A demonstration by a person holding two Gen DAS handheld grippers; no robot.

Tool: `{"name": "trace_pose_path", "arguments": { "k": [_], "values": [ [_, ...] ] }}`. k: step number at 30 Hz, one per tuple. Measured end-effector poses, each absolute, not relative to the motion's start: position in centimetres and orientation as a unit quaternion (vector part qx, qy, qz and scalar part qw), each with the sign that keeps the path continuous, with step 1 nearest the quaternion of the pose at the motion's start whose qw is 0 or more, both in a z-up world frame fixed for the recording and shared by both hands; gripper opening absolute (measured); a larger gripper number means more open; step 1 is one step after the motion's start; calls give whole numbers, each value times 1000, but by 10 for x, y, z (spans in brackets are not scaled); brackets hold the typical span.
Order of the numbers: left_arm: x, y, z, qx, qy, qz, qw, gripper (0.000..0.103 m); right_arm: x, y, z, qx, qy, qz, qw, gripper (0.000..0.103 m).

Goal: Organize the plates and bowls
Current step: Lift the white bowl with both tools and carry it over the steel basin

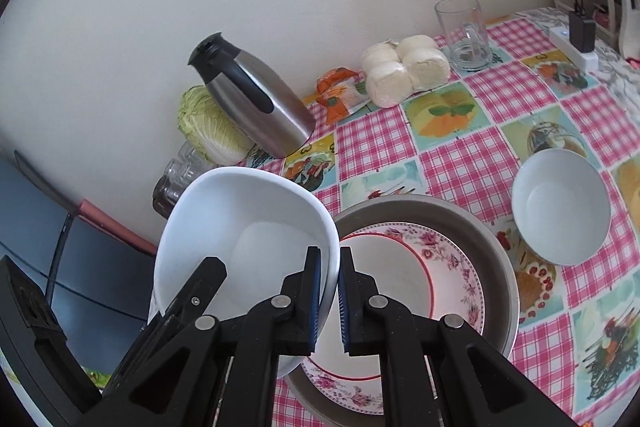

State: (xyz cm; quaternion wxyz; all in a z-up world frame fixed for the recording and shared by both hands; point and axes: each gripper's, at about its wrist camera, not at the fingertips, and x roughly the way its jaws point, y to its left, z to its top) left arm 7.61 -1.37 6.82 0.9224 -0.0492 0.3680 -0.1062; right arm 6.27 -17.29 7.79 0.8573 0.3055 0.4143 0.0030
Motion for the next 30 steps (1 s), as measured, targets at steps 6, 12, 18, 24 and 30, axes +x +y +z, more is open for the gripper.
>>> {"name": "trace_pose_path", "arguments": {
  "k": [6,12,18,24,30],
  "values": [
    [75,-36,63,-15,377,-114,919,24,55,-188,77,316,401,-11,860,10],
    [75,-45,59,-12,388,-136,912,24,48,-204,77,323,394,-18,860,11],
    [74,-51,59,-10,392,-146,908,24,42,-213,73,330,398,-21,856,11],
    [71,-51,62,-11,394,-148,907,24,37,-213,75,326,402,-20,855,12],
    [68,-44,59,-21,402,-151,903,24,34,-212,70,332,411,-18,849,12]
  ]
}}
